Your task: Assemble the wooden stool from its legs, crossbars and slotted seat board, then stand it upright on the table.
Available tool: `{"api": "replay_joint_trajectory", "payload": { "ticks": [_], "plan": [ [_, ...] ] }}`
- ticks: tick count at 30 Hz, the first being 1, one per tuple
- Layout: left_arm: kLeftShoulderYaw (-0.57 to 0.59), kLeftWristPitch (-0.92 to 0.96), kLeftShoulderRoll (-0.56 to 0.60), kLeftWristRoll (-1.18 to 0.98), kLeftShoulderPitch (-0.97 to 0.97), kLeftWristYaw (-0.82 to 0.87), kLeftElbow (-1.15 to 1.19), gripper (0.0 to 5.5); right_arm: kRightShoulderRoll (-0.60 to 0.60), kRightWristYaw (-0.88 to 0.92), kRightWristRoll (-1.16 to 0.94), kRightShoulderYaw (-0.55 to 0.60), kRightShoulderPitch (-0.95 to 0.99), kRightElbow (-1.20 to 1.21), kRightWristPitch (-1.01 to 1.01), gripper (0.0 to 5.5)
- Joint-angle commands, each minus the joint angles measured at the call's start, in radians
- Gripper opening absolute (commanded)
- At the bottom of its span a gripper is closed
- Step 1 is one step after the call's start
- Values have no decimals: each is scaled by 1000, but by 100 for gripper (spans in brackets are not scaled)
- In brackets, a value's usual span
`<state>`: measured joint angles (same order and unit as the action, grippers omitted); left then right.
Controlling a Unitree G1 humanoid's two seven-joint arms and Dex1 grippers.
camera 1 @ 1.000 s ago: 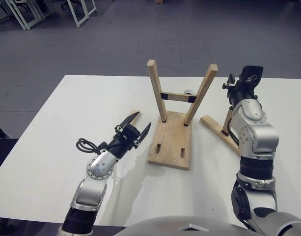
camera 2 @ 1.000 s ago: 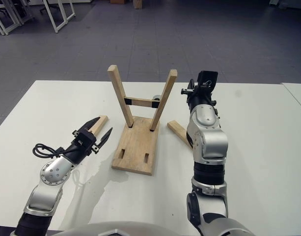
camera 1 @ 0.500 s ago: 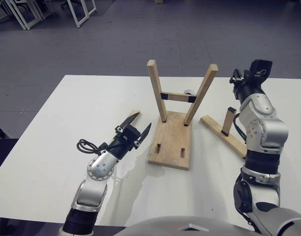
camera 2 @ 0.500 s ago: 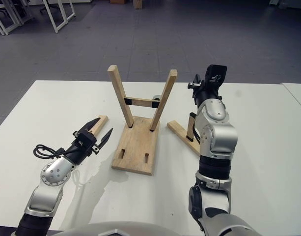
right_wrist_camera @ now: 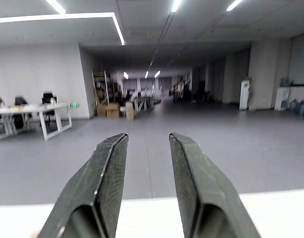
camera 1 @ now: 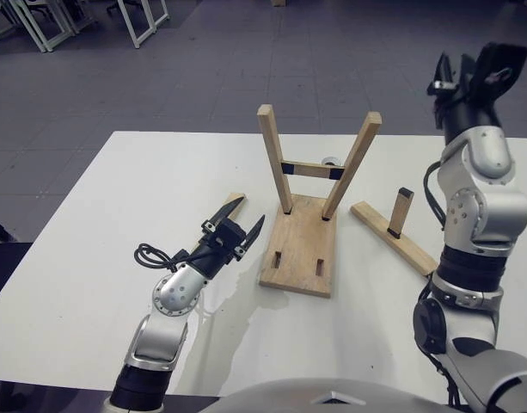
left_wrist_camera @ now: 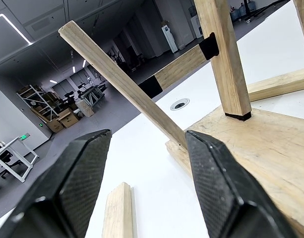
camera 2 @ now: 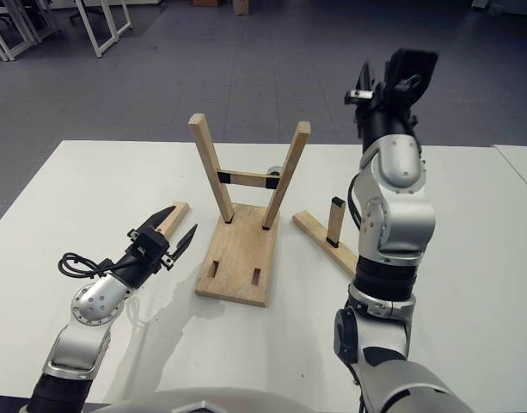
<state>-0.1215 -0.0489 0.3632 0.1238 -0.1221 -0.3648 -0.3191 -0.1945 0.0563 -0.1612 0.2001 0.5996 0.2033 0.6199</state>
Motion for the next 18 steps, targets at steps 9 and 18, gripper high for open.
{"api": "replay_joint_trajectory", "payload": {
  "ticks": [9,18],
  "plan": [
    [0,6,-1,6,-3,5,9,274,-16,-75,-40,20,-121,-250,69,153],
    [11,1,2,7,-2,9,8,274,-99,-68,-122,118,35,7,190,153]
  ]
}}
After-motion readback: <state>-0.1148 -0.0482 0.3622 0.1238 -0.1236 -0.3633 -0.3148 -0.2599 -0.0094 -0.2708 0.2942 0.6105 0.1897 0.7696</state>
